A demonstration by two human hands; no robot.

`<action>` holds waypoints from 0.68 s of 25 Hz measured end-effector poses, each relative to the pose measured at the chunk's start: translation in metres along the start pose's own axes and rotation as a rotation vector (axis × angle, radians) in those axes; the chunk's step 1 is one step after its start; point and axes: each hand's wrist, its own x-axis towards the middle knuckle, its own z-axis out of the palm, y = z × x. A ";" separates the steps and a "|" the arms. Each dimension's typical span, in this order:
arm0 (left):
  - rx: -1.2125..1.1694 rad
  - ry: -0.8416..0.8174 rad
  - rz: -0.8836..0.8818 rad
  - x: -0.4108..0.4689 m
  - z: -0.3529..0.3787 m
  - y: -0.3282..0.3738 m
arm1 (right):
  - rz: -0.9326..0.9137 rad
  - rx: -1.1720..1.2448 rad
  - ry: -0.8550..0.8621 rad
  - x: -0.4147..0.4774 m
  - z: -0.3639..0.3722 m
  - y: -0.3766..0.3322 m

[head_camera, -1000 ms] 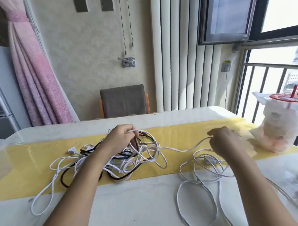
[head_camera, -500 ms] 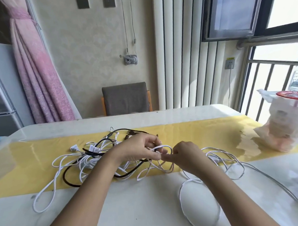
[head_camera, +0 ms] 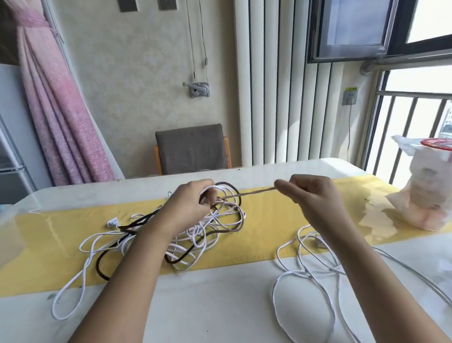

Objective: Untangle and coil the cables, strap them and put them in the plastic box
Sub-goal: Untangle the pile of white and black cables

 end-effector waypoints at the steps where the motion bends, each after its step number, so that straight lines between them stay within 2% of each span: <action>1: 0.069 0.064 -0.006 0.002 -0.002 -0.005 | -0.026 0.025 0.050 0.000 -0.003 -0.002; 3: 0.190 0.148 0.023 0.002 -0.006 -0.012 | -0.073 0.058 0.110 0.000 -0.005 -0.004; 5: 0.211 0.160 0.051 -0.002 -0.013 -0.021 | -0.089 0.074 0.149 0.001 -0.001 -0.002; 7: 0.109 0.086 0.016 -0.011 -0.028 -0.032 | -0.065 0.070 0.224 0.004 -0.002 0.006; 10: -0.234 -0.105 -0.101 -0.037 -0.046 -0.050 | 0.061 -0.066 0.347 0.014 -0.015 0.021; 11: -0.293 -0.122 -0.147 -0.047 -0.044 -0.060 | 0.136 -0.201 0.296 0.016 -0.018 0.027; 14: -0.337 -0.142 -0.227 -0.071 -0.023 -0.083 | 0.365 -0.690 -0.125 0.015 -0.011 0.045; 15: -0.369 -0.140 -0.231 -0.075 -0.018 -0.084 | 0.395 -0.782 -0.249 0.012 -0.002 0.048; 17: -0.440 -0.094 -0.225 -0.079 -0.012 -0.079 | 0.304 -0.879 -0.423 0.003 0.017 0.049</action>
